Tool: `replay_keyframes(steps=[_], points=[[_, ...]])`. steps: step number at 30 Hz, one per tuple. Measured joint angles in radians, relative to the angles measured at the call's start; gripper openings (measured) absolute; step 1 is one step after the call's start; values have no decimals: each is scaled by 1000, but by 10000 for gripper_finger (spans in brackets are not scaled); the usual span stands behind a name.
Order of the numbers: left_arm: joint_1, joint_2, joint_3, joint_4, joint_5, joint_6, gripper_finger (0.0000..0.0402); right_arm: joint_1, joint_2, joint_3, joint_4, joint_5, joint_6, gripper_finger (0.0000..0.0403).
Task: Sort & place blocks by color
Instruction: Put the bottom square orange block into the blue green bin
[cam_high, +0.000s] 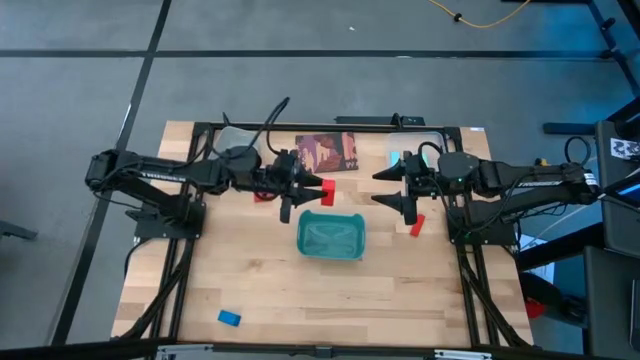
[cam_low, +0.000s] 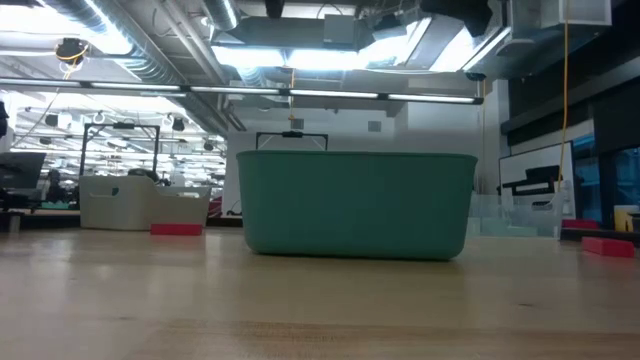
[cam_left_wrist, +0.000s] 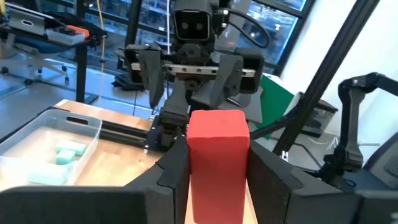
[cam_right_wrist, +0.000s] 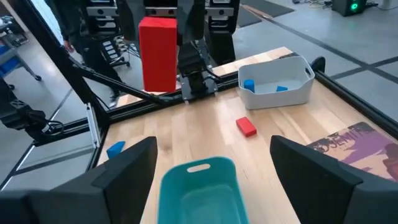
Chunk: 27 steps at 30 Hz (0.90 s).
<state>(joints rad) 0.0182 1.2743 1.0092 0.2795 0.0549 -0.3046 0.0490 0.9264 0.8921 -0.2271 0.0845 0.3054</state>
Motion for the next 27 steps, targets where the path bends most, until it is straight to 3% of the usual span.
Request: replay_keyframes(steps=[9, 14, 23, 27], points=[[43, 0, 6, -41, 47, 1, 117, 0, -13, 0, 102, 0, 2, 316], [77, 59, 90, -236, 72, 10, 117, 0, -56, 0, 249, 13, -37, 316], [34, 425, 406, -646, 109, 147, 117, 0, -128, 0, 305, 90, -103, 316], [17, 569, 496, -731, 105, 167, 117, 0, -140, 0, 306, 90, -103, 316]])
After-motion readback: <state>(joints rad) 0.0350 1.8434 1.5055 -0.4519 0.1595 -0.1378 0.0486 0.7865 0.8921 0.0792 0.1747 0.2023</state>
